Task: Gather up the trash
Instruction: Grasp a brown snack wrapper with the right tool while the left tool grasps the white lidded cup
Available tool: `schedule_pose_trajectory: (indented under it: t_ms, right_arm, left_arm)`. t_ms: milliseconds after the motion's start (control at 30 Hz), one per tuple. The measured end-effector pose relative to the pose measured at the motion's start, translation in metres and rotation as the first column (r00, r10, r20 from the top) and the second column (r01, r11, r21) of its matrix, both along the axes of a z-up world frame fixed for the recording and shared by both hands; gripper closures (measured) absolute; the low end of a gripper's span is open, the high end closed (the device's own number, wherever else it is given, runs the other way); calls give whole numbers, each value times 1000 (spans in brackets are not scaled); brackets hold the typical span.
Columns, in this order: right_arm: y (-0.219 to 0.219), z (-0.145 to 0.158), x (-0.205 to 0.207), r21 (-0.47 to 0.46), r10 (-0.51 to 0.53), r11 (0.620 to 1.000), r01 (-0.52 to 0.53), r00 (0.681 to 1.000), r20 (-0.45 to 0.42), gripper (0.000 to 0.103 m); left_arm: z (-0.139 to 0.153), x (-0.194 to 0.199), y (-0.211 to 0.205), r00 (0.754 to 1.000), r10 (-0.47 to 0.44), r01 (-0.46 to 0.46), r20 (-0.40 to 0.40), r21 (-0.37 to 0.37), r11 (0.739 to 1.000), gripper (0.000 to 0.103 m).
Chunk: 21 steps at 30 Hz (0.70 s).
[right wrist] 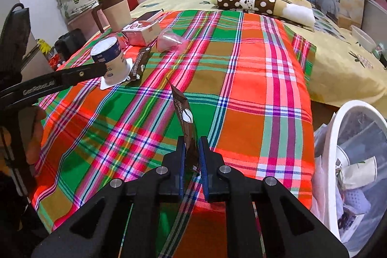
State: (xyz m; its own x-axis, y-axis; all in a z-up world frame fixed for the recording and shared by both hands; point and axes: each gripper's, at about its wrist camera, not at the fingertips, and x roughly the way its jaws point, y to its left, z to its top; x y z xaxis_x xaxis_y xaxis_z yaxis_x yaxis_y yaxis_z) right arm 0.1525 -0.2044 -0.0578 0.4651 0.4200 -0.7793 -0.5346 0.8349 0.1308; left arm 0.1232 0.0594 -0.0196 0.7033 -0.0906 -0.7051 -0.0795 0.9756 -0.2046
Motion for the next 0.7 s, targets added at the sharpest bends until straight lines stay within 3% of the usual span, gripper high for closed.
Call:
schedule_pose_trajectory:
  t_ms: [567, 700]
  right_arm:
    - [-4, -3, 5, 10, -16, 1000, 16, 1000, -3, 90]
    - [-4, -2, 5, 8, -16, 1000, 16, 1000, 1, 90]
  left_arm:
    - [-9, 40, 1, 995, 93, -92, -32, 33, 995, 43]
    - [-11, 41, 6, 994, 102, -101, -29, 18, 995, 47]
